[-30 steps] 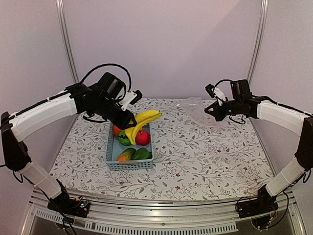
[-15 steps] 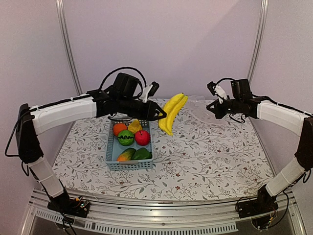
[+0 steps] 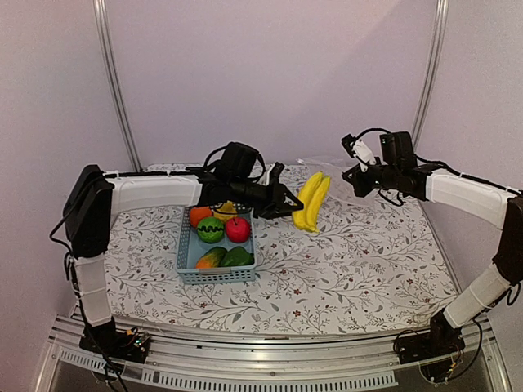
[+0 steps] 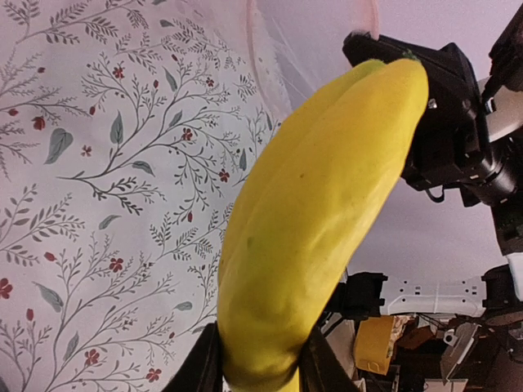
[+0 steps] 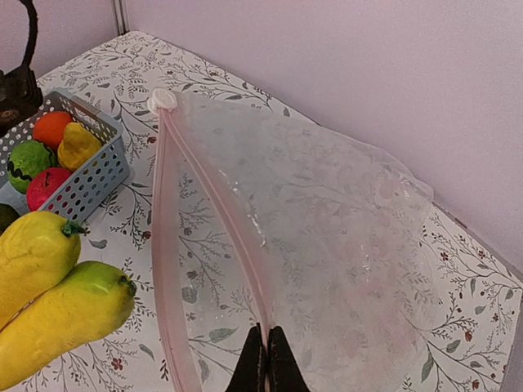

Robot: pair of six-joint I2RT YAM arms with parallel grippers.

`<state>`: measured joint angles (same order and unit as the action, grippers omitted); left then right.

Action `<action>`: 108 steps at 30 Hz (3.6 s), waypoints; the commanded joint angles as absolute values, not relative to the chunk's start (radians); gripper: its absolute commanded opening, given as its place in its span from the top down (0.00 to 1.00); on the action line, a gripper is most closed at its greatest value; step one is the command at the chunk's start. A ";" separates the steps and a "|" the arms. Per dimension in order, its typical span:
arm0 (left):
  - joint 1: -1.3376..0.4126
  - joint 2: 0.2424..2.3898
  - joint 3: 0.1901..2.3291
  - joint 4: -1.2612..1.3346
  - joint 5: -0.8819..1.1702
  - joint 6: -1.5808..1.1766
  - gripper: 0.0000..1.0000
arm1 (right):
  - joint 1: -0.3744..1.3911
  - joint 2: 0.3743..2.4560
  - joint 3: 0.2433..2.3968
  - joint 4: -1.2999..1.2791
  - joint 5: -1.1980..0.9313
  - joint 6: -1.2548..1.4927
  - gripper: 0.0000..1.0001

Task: Place the food in the zip-top bag and seal the zipper
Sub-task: Place the fake fruit in the zipper food storage bag, then adjust the zipper food storage bag at the corner of the board.

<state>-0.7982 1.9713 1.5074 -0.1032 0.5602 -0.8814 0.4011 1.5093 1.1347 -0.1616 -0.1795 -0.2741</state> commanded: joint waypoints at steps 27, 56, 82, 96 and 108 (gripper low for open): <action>-0.760 2.189 1.554 0.464 0.747 -1.572 1.00 | 0.453 1.406 1.074 -0.176 -0.334 -0.394 1.00; -0.766 2.043 1.597 0.344 0.565 -1.243 0.00 | 0.347 1.469 1.162 -0.232 -0.354 -0.183 1.00; -0.465 1.407 1.198 -0.165 -0.127 -0.510 0.00 | 0.107 1.436 1.394 -0.229 -0.081 -0.337 1.00; -0.476 1.403 1.160 -0.254 -0.427 -0.229 0.00 | 0.167 1.507 1.184 -0.246 -0.588 -0.288 1.00; -0.471 1.483 1.183 -0.305 -0.212 -0.130 0.00 | 0.168 1.520 1.171 -0.258 -0.628 -0.306 1.00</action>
<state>-0.4675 1.5085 1.2289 -0.3317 -0.3634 -0.1768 0.1658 1.5177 1.1797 -0.2470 -0.5888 -0.2893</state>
